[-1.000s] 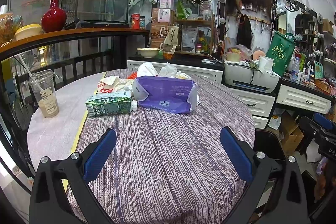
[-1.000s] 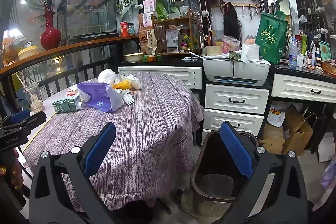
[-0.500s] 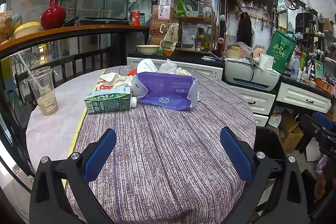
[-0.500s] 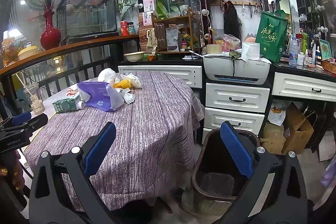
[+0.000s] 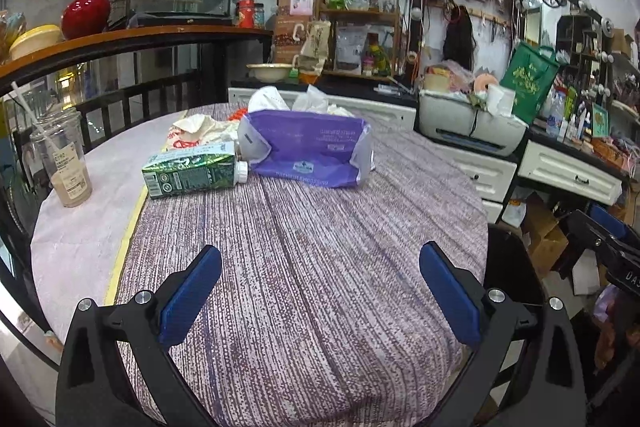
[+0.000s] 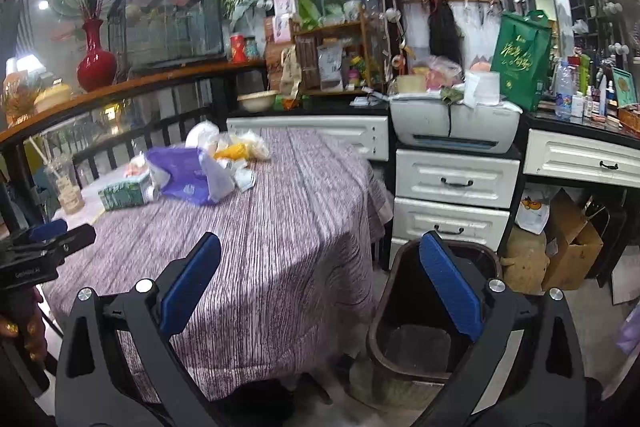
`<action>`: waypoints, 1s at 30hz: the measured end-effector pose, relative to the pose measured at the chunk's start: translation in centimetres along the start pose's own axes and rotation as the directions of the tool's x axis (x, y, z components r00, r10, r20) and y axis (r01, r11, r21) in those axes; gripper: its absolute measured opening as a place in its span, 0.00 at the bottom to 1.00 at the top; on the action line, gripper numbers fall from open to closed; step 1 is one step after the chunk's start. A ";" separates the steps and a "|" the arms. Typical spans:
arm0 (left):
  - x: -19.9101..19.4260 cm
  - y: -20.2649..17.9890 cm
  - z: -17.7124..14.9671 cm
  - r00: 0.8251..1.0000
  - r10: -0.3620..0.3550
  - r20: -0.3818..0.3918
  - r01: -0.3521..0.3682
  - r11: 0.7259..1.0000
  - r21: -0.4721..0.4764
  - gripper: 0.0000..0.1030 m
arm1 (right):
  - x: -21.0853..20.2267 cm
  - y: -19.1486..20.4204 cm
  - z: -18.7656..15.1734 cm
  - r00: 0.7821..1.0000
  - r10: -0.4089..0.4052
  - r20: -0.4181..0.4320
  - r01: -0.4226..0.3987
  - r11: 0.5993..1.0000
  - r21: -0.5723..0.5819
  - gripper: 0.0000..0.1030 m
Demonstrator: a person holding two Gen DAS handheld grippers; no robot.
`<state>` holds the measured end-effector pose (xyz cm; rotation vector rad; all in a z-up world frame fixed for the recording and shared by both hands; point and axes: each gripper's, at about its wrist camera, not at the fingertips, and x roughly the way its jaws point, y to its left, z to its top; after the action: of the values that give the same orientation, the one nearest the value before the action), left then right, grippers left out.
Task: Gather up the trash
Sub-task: 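Move both open tools toward the trash pile on the table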
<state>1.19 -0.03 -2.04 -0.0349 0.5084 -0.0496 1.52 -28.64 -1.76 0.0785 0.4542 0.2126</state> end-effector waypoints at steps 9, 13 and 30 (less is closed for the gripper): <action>3.5 2.0 1.1 0.989 -0.024 -0.144 0.044 0.990 0.138 0.95 | 5.7 3.3 1.8 0.962 0.159 -0.222 -0.183 0.979 -0.090 0.95; 5.6 4.4 2.3 0.976 -0.035 -0.216 0.069 0.986 0.154 0.95 | 9.2 6.0 3.2 0.937 0.218 -0.274 -0.268 0.950 -0.161 0.95; 11.5 13.8 9.1 0.959 0.038 -0.281 0.041 0.961 0.272 0.95 | 20.6 12.1 10.0 0.898 0.300 -0.321 -0.408 0.841 -0.356 0.75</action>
<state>16.18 13.31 -0.29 0.2485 0.7856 -0.1279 21.80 -12.53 -0.13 -0.2920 0.6407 0.6933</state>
